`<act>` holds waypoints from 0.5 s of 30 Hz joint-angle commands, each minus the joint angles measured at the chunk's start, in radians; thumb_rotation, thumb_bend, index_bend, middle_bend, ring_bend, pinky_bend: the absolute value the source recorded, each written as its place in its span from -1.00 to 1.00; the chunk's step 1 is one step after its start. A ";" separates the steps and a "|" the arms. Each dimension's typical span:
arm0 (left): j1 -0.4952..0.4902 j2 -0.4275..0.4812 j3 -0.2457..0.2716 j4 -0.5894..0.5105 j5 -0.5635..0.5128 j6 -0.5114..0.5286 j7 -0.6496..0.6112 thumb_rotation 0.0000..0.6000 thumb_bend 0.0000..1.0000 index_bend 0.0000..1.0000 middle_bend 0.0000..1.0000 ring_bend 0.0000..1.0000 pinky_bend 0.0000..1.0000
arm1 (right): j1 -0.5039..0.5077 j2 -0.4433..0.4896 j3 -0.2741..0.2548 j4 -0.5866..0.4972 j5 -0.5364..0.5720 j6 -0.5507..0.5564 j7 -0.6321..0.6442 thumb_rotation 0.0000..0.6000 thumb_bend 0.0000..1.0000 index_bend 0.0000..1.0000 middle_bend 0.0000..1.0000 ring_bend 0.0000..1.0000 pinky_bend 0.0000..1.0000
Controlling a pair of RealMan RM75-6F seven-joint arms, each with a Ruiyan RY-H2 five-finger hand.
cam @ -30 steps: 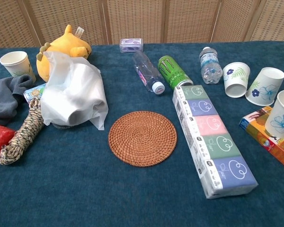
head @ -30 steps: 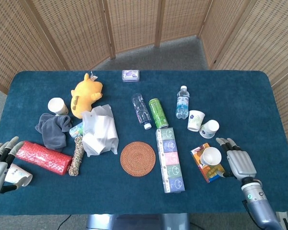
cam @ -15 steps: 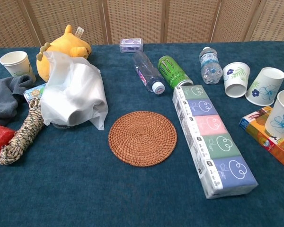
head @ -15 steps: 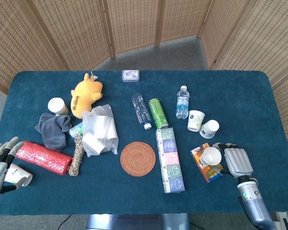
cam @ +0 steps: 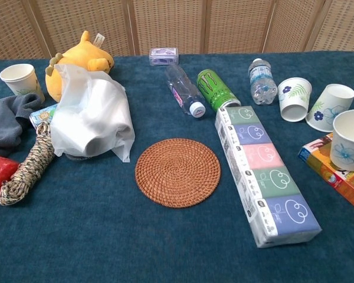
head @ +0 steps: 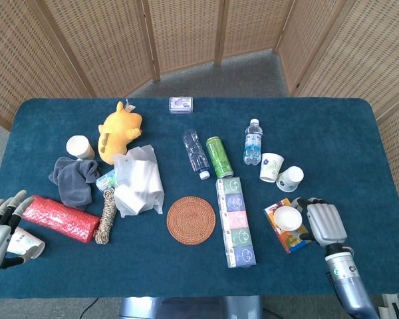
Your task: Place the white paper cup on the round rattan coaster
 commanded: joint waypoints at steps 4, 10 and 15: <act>-0.001 0.002 0.000 0.000 0.000 -0.003 -0.004 1.00 -0.45 -1.00 -1.00 -1.00 -1.00 | 0.016 0.010 0.019 -0.102 0.003 -0.009 0.022 1.00 -0.68 -0.19 0.02 -0.24 -0.18; -0.002 0.010 0.005 -0.002 0.007 -0.011 -0.017 1.00 -0.45 -1.00 -1.00 -1.00 -1.00 | 0.060 -0.022 0.045 -0.187 0.009 -0.022 -0.035 1.00 -0.71 -0.19 0.02 -0.24 -0.18; -0.001 0.014 0.004 -0.001 0.013 -0.006 -0.026 1.00 -0.45 -1.00 -1.00 -1.00 -1.00 | 0.103 -0.086 0.065 -0.221 0.043 -0.035 -0.110 1.00 -0.70 -0.19 0.03 -0.24 -0.18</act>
